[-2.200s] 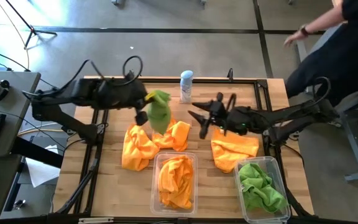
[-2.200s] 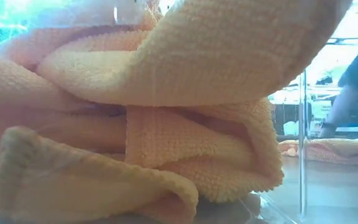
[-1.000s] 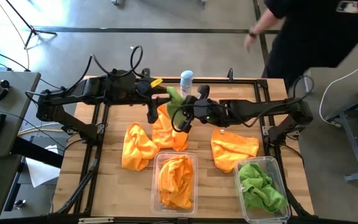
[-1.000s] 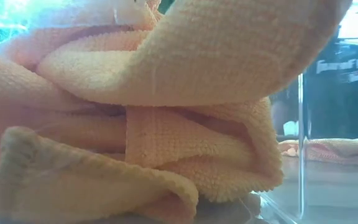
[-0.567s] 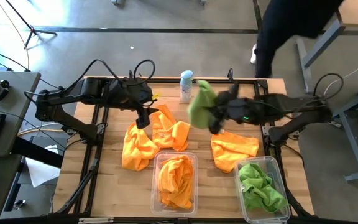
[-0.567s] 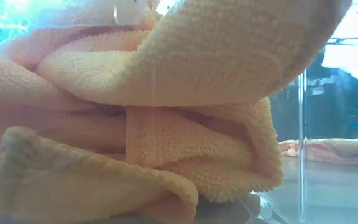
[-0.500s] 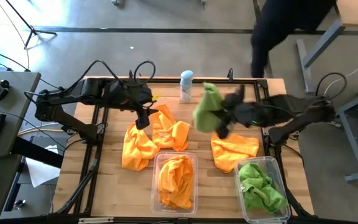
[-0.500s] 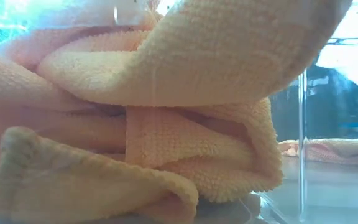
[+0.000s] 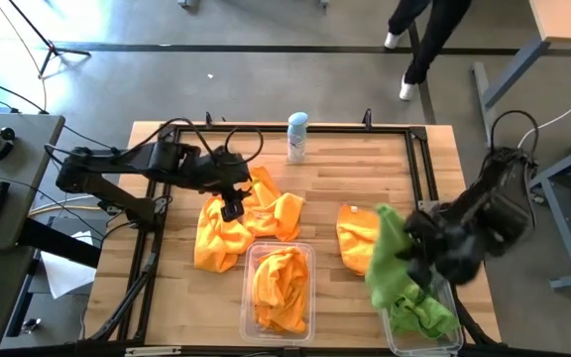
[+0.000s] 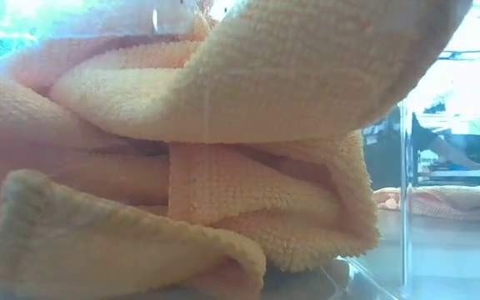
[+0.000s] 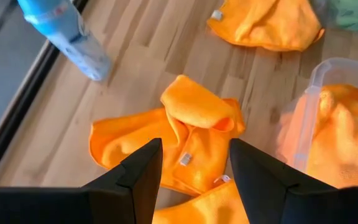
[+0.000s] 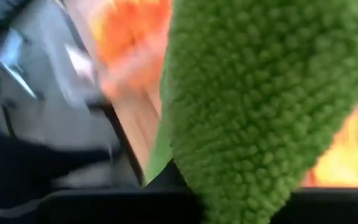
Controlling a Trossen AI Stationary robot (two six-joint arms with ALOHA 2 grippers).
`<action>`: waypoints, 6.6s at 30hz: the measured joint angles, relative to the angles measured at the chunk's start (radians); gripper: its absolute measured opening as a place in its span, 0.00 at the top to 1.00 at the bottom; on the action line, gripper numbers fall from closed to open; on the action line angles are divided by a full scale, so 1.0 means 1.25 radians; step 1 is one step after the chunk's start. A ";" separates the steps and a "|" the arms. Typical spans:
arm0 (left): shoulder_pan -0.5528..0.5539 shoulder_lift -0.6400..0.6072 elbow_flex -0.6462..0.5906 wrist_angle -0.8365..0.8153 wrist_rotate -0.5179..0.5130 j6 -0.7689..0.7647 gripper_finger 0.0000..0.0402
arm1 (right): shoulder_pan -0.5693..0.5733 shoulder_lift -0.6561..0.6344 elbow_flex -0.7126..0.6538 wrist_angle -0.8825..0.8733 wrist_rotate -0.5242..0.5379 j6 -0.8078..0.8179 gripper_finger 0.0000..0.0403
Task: Sort microfiber towel by color & place in baskets
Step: Put the green towel into the right transparent bin, then put the yellow towel into the left transparent bin
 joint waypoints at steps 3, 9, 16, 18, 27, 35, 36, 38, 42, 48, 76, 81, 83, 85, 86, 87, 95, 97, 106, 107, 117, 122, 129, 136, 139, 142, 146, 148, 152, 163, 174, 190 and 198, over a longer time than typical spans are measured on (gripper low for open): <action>-0.006 0.000 -0.008 0.001 -0.001 -0.025 0.57 | 0.074 0.031 0.000 -0.073 -0.078 0.103 1.00; -0.018 0.000 -0.010 0.002 -0.025 -0.070 0.57 | 0.182 0.105 -0.005 -0.069 -0.132 0.120 1.00; -0.024 0.000 -0.010 0.002 -0.028 -0.095 0.57 | 0.228 0.235 -0.005 -0.072 -0.175 0.046 1.00; -0.024 0.000 -0.010 0.001 -0.028 -0.104 0.57 | 0.227 0.266 -0.005 -0.070 -0.197 0.020 1.00; -0.024 0.000 -0.010 0.013 -0.020 -0.112 0.57 | 0.226 0.329 -0.039 -0.014 -0.202 -0.045 1.00; -0.029 0.000 -0.010 0.048 -0.014 -0.113 0.57 | 0.228 0.257 -0.310 0.268 -0.246 -0.126 1.00; -0.029 0.000 -0.010 0.048 -0.014 -0.113 0.57 | 0.228 0.251 -0.339 0.292 -0.252 -0.143 1.00; -0.030 0.000 -0.010 0.048 -0.008 -0.120 0.57 | 0.224 0.238 -0.394 0.345 -0.267 -0.177 1.00; -0.030 0.000 -0.010 0.047 0.003 -0.137 0.57 | 0.221 0.235 -0.498 0.468 -0.296 -0.196 1.00; -0.034 0.000 -0.010 0.047 0.003 -0.146 0.57 | 0.221 0.229 -0.633 0.706 -0.308 -0.008 1.00; -0.035 0.000 -0.010 0.034 0.003 -0.110 0.57 | 0.237 0.149 -0.662 0.744 -0.299 0.210 0.67; -0.035 0.000 -0.010 0.036 0.003 -0.109 0.57 | 0.237 0.076 -0.663 0.700 -0.298 0.254 0.53; -0.035 0.000 -0.010 0.037 0.003 -0.109 0.57 | 0.237 0.045 -0.663 0.679 -0.294 0.286 0.51; -0.035 0.000 -0.010 0.037 0.003 -0.109 0.57 | 0.236 0.014 -0.663 0.666 -0.292 0.318 0.51; -0.035 0.000 -0.010 0.037 0.003 -0.109 0.57 | 0.236 0.000 -0.663 0.660 -0.290 0.334 0.52; -0.035 0.000 -0.010 0.037 0.003 -0.109 0.57 | 0.235 -0.015 -0.663 0.651 -0.288 0.348 0.52; -0.035 0.000 -0.010 0.037 0.003 -0.109 0.57 | 0.231 -0.110 -0.662 0.593 -0.291 0.397 0.63; -0.035 0.000 -0.010 0.037 0.003 -0.110 0.57 | 0.231 -0.128 -0.662 0.587 -0.295 0.401 0.66; -0.035 0.000 -0.010 0.037 0.003 -0.110 0.57 | 0.231 -0.141 -0.578 0.438 -0.304 0.412 0.81; -0.035 0.000 -0.010 0.037 0.003 -0.110 0.57 | 0.231 -0.134 -0.548 0.396 -0.296 0.409 0.82; -0.034 0.000 -0.010 0.038 -0.006 -0.112 0.57 | 0.231 -0.022 -0.384 0.234 -0.056 0.272 0.87; -0.035 0.000 -0.010 0.038 -0.007 -0.111 0.57 | 0.230 0.017 -0.398 0.287 -0.006 0.213 0.87; -0.034 0.000 -0.010 0.038 -0.024 -0.110 0.57 | 0.230 0.062 -0.398 0.274 -0.028 0.149 0.87; -0.034 0.000 -0.010 0.038 -0.026 -0.110 0.57 | 0.230 0.091 -0.398 0.249 -0.040 0.143 0.87; -0.034 0.000 -0.010 0.038 -0.026 -0.110 0.57 | 0.230 0.088 -0.398 0.227 -0.099 0.166 0.86; -0.034 0.000 -0.010 0.038 -0.026 -0.110 0.57 | 0.230 0.077 -0.390 0.173 -0.169 0.196 0.83; -0.034 0.000 -0.010 0.038 -0.026 -0.110 0.57 | 0.230 0.060 -0.360 0.132 -0.164 0.223 0.74; -0.034 0.001 -0.010 0.038 -0.026 -0.110 0.57 | 0.230 0.057 -0.337 0.114 -0.161 0.223 0.67; -0.034 0.005 -0.010 0.038 -0.026 -0.110 0.57 | 0.230 0.057 -0.278 0.066 -0.161 0.223 0.53; -0.034 0.018 -0.010 0.030 -0.026 -0.061 0.57 | 0.230 0.057 -0.148 -0.025 -0.055 0.265 0.47; -0.033 0.007 -0.100 -0.042 -0.025 -0.052 0.57 | 0.230 0.057 -0.148 -0.030 0.089 0.374 0.54; -0.039 -0.069 -0.580 0.231 0.132 -0.243 0.57 | 0.112 0.057 -0.149 -0.030 0.266 0.313 0.54; -0.069 -0.070 -0.634 0.232 0.152 -0.419 0.57 | 0.026 0.057 -0.149 -0.037 0.282 0.279 0.54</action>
